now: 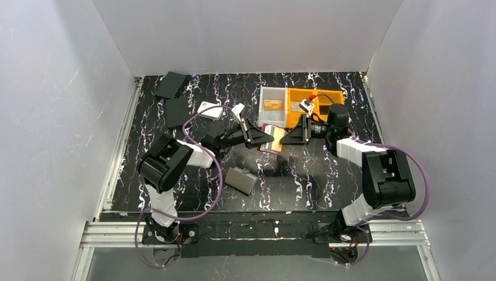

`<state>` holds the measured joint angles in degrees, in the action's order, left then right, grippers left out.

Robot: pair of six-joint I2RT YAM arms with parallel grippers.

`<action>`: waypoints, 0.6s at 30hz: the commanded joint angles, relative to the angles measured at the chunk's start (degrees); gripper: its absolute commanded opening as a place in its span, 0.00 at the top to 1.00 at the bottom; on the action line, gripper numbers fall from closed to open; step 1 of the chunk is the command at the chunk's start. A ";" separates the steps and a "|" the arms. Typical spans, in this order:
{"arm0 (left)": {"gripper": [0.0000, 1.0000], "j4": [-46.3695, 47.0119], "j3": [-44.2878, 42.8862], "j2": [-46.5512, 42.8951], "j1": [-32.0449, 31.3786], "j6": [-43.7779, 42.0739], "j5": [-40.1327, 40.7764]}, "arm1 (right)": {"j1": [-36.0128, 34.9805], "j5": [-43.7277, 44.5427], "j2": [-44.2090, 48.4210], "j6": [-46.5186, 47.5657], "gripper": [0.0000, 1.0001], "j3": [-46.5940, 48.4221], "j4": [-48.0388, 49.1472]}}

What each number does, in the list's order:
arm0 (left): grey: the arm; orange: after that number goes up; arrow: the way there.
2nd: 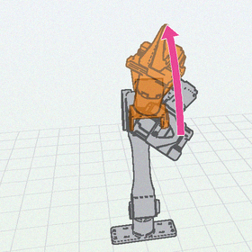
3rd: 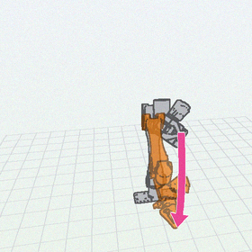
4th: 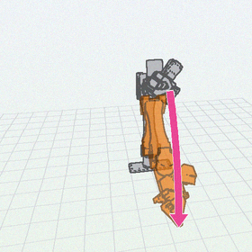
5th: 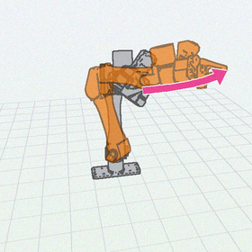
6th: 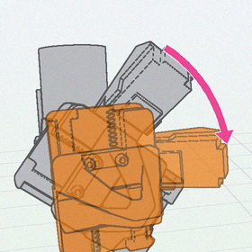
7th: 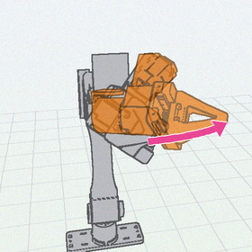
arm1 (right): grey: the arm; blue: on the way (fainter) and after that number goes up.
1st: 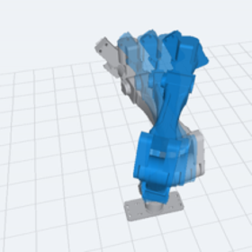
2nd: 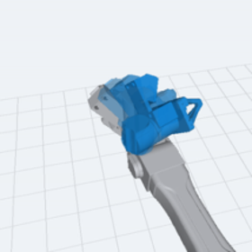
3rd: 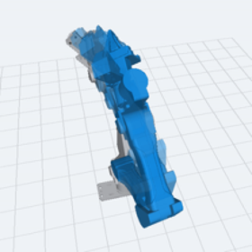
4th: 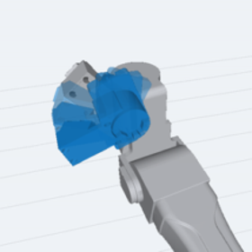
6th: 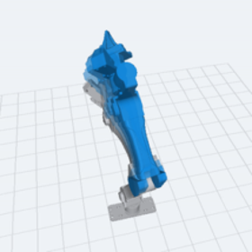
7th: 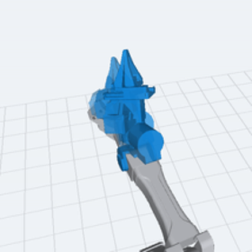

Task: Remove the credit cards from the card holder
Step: Remove the credit card from the card holder.

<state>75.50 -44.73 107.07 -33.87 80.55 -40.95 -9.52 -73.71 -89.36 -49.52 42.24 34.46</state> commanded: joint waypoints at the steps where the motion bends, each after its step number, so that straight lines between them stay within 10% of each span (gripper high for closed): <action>1: 0.98 4.56 -2.51 -1.04 -1.12 0.39 0.42 | -0.41 -0.84 -0.75 -0.26 0.61 2.50 1.39; 18: 0.78 3.31 -1.63 8.03 -0.26 -0.59 1.38 | -0.46 -0.14 -9.40 5.73 0.95 2.50 -2.66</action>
<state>78.00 -44.97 113.01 -35.05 80.62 -39.57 -9.78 -73.38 -96.62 -47.59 42.72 33.06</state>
